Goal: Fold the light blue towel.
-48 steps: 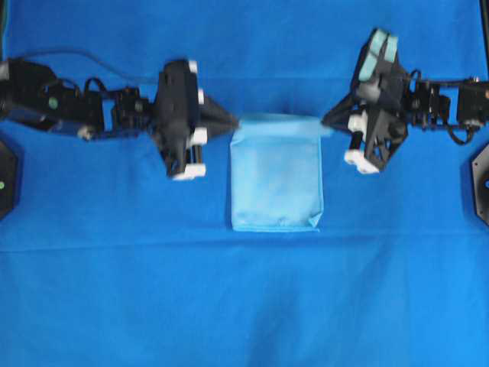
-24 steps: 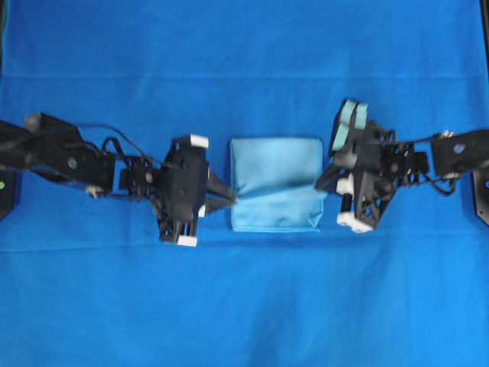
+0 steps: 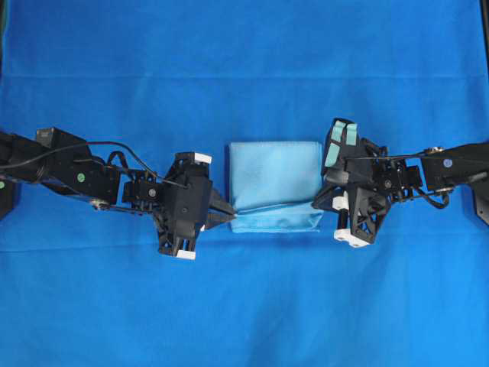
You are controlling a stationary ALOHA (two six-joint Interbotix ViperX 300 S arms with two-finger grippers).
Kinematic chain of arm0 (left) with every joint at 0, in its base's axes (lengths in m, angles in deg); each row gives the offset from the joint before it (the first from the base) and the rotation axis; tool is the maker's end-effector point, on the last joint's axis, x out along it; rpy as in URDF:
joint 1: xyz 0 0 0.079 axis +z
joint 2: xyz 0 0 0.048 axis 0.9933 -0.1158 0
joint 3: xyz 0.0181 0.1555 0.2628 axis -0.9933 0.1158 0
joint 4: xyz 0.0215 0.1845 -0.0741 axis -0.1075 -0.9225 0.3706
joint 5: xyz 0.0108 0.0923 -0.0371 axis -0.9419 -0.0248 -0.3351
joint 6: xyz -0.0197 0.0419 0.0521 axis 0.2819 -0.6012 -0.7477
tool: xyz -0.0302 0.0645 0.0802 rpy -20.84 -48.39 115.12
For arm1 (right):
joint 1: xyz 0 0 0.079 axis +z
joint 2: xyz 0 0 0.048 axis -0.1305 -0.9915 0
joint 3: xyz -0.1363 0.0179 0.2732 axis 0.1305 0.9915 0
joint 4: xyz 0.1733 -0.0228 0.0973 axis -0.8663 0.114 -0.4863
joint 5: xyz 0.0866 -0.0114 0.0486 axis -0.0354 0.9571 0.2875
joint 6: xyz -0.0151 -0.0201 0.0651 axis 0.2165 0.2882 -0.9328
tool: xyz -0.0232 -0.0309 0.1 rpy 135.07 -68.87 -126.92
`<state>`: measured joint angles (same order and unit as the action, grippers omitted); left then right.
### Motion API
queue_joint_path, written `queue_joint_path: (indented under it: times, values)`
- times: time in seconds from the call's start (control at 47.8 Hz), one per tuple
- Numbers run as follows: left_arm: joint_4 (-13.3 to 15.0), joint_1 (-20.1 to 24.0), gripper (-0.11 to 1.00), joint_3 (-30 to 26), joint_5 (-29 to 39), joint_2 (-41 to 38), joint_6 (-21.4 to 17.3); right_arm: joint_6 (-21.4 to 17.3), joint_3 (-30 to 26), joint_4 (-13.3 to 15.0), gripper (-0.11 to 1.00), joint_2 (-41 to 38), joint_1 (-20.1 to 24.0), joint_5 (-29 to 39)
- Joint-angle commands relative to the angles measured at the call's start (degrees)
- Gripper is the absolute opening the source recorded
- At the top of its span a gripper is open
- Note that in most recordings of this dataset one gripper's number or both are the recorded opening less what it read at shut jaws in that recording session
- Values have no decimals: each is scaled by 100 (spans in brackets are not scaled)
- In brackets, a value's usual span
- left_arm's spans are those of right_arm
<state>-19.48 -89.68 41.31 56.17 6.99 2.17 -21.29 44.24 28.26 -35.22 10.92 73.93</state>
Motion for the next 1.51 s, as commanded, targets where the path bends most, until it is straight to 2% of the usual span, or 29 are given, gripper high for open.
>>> queue_joint_path:
  times: [0.0,0.063,0.084,0.125,0.251,0.293,0.356,0.397,0.732,0.899,0.983,1.171,1.485]
  values:
    - [0,-35,3,-88,-44,79,9,-9,-105,-9,3,26,35,-44]
    - [0,-35,5,-105,-44,79,9,-9,-141,-9,4,18,79,-44]
    - [0,-35,7,-105,-44,79,9,-9,-141,-9,7,18,79,-44]
    - [0,-44,13,-105,-44,88,9,-9,-167,-9,21,0,114,-26]
    - [0,-97,43,-114,-9,141,9,-9,-237,-9,59,35,237,97]
    - [0,-132,50,-114,18,193,9,-9,-264,-9,64,70,272,167]
    - [0,-176,59,-105,70,281,0,-9,-308,-9,59,149,325,272]
    - [0,-202,62,-97,123,352,0,-9,-343,-9,57,229,360,369]
    - [0,-299,60,-44,1107,1459,-9,53,-483,88,56,1336,492,1125]
    - [0,-299,59,35,1494,2294,-44,62,-439,501,56,2171,492,1380]
    - [0,-281,59,149,1503,2681,-114,53,-360,773,56,2681,439,1441]
    - [0,-167,59,475,1529,3568,-105,53,-132,1143,56,3779,264,1477]
    - [0,255,59,1380,1635,5396,-141,53,176,1819,56,5106,220,1872]
